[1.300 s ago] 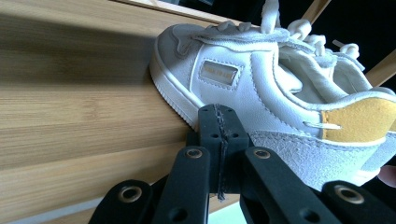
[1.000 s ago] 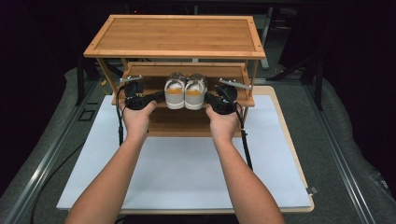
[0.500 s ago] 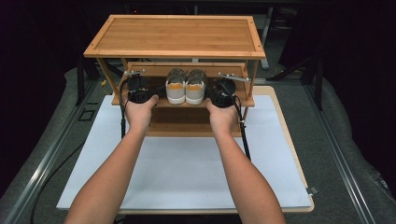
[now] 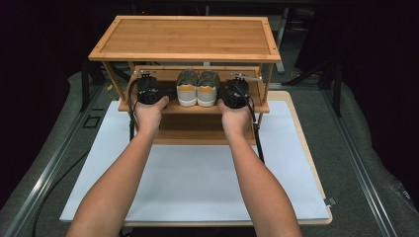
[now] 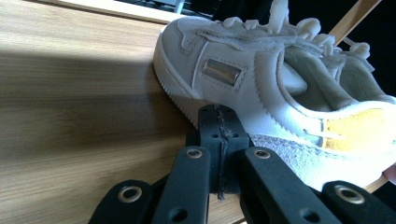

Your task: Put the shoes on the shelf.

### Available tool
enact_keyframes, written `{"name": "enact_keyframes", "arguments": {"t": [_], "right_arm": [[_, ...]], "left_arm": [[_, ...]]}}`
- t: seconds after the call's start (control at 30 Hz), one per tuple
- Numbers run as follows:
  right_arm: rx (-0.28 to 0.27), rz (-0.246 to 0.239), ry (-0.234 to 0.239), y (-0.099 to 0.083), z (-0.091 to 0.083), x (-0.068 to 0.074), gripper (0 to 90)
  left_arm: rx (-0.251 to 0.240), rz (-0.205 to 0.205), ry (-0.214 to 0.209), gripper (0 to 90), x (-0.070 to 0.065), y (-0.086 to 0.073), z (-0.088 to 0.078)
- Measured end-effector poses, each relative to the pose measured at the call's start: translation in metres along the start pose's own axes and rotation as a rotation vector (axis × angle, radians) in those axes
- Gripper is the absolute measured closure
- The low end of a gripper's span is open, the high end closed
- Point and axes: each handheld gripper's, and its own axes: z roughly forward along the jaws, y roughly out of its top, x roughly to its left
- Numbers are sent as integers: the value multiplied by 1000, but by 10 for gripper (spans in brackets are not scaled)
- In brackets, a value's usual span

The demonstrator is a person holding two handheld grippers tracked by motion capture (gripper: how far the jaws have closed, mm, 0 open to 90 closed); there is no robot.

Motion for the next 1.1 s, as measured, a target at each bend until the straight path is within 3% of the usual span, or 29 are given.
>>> {"name": "enact_keyframes", "arguments": {"t": [0.13,0.2,0.23,0.33,0.43,0.6,0.73,0.77,0.97,1.03,1.1], "right_arm": [[42,9,-9,5,1,0,900],[46,6,-14,6,1,0,900],[54,2,-22,7,2,1,900],[57,-6,-44,11,4,3,900],[47,16,-33,11,6,1,900],[62,5,-36,11,3,2,900],[26,-15,-44,11,-3,5,900],[17,-18,-37,11,-4,5,900],[16,-27,-30,11,-14,10,900],[-20,-42,-9,9,-21,14,900],[-6,-50,-2,9,-25,15,900]], "left_arm": [[7,-13,-11,900,2,1,1],[22,1,-5,900,3,2,1],[-1,-25,7,900,0,3,3],[20,-6,21,900,-2,6,5],[21,-8,22,900,-2,7,5],[20,-7,26,898,-2,6,5],[-8,-35,19,896,-2,2,3],[13,-5,7,895,-1,2,0],[-6,-9,-6,892,-5,-1,-7],[-15,-4,-26,889,-7,-4,-14],[-19,-2,-32,888,-7,-5,-17]]}}
